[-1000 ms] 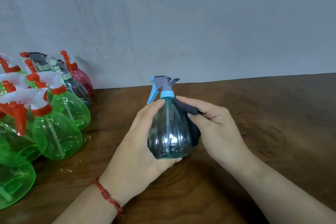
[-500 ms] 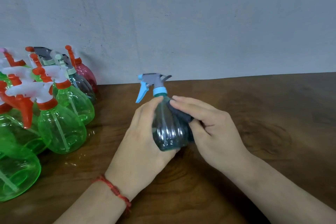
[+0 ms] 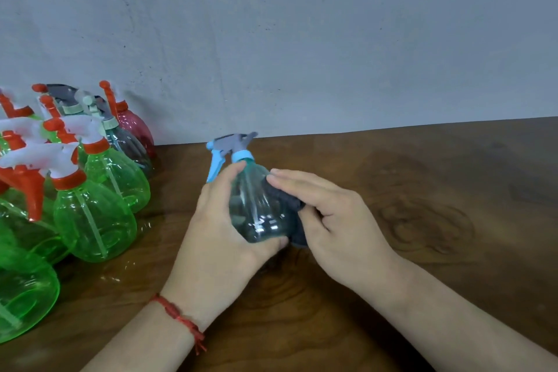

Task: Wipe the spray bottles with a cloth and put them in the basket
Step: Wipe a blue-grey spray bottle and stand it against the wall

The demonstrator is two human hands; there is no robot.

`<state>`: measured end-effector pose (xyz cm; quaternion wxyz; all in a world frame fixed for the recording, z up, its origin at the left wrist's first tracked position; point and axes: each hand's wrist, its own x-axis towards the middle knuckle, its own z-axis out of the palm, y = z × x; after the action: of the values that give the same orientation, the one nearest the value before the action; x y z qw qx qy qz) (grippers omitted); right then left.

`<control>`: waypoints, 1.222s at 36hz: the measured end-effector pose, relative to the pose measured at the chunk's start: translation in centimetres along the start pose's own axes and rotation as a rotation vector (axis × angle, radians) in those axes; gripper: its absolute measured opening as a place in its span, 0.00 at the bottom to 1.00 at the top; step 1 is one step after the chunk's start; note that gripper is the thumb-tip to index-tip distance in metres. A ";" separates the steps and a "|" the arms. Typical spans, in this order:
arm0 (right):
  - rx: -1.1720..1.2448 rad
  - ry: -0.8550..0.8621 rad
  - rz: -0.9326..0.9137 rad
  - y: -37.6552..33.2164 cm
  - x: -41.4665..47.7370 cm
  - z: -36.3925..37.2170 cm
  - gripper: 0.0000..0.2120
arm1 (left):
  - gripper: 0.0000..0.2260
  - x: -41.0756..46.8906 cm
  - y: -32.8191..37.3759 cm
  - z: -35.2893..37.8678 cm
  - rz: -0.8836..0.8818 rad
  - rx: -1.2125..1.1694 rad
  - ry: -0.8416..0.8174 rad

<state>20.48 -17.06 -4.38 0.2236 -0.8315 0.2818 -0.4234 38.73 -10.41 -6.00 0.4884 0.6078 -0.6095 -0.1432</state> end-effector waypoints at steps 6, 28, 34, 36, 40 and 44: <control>0.351 0.116 0.245 0.0 0.9 -1.0 0.24 | 0.52 -0.8 1.2 0.8 0.191 0.100 -0.110; 0.003 0.025 0.036 0.0 -0.2 -0.5 0.26 | 0.49 -0.3 0.5 0.5 0.025 -0.031 0.031; -0.047 -0.041 -0.062 -0.6 -0.5 0.2 0.27 | 0.47 0.7 -0.2 -0.6 -0.135 -0.156 0.143; -0.058 -0.048 -0.045 -0.6 -0.6 0.2 0.26 | 0.47 0.7 -0.2 -0.8 -0.121 -0.124 0.127; -0.050 0.004 0.012 -0.5 -0.3 -0.1 0.27 | 0.49 0.1 0.2 -0.5 0.029 0.013 0.043; 0.057 0.073 0.136 -0.3 0.3 -0.7 0.25 | 0.46 -0.5 0.9 0.2 0.170 0.094 -0.056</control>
<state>20.12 -17.11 -3.69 0.2651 -0.7876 0.3335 -0.4450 37.90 -9.89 -5.65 0.4528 0.5717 -0.6783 -0.0894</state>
